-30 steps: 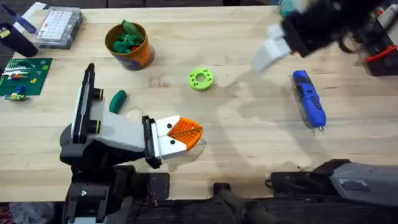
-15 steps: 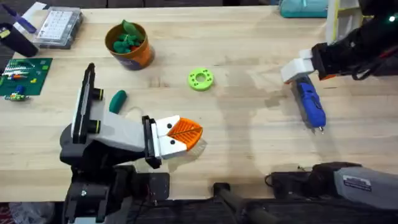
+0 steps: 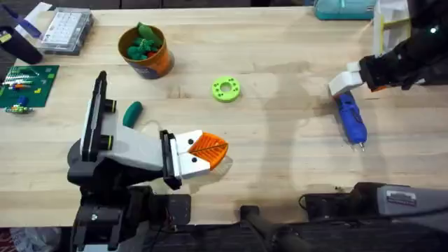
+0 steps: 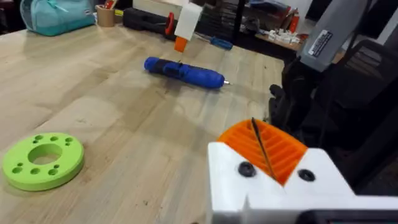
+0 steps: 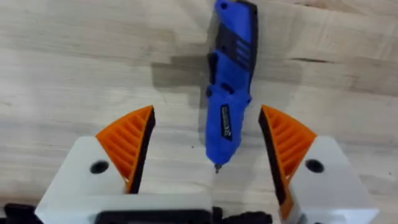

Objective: Pick up the gripper from the table and insert it into the empty holder that is missing its gripper. Then pick up a screw, insert it into the mounting hole, and use the screwdriver to tighten it. Finally, clean up the table by picking up the vegetable and placing it into the bucket.

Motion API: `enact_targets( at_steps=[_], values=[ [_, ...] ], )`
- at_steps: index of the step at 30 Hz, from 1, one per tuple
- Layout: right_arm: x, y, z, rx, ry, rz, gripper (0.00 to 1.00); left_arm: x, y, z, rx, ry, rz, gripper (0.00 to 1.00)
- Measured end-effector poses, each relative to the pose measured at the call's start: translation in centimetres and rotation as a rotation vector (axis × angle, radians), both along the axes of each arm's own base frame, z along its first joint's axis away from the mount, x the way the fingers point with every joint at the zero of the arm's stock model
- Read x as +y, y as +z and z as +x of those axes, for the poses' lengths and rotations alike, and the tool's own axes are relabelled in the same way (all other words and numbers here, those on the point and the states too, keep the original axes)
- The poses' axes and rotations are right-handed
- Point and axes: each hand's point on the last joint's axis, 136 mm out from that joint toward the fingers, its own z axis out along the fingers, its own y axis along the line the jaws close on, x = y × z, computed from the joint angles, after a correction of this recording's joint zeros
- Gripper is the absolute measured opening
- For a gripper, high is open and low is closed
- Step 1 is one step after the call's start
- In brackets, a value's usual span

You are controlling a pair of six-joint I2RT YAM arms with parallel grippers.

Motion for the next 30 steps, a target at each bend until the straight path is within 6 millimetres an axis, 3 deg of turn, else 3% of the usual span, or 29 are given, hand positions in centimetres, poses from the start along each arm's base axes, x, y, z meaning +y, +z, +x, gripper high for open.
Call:
enact_targets(
  at_steps=[9,15,24,30],
  values=[
    [-3.3,-4.7,2.9,0.039,0.009,0.013,0.978,0.0,0.0,0.0,0.0,0.0,0.0,0.005],
    [-3.3,-6.5,3.2,0.081,0.04,0.022,0.978,0.0,0.0,0.0,0.0,0.0,0.0,0.005],
    [-2.7,-7.3,3.0,0.109,0.048,0.058,0.978,0.0,0.0,0.0,0.0,0.0,0.0,0.005],
    [-2.8,-9.3,2.8,0.165,0.049,0.065,0.978,0.0,0.0,0.0,0.0,0.0,0.0,0.005]
  ],
)
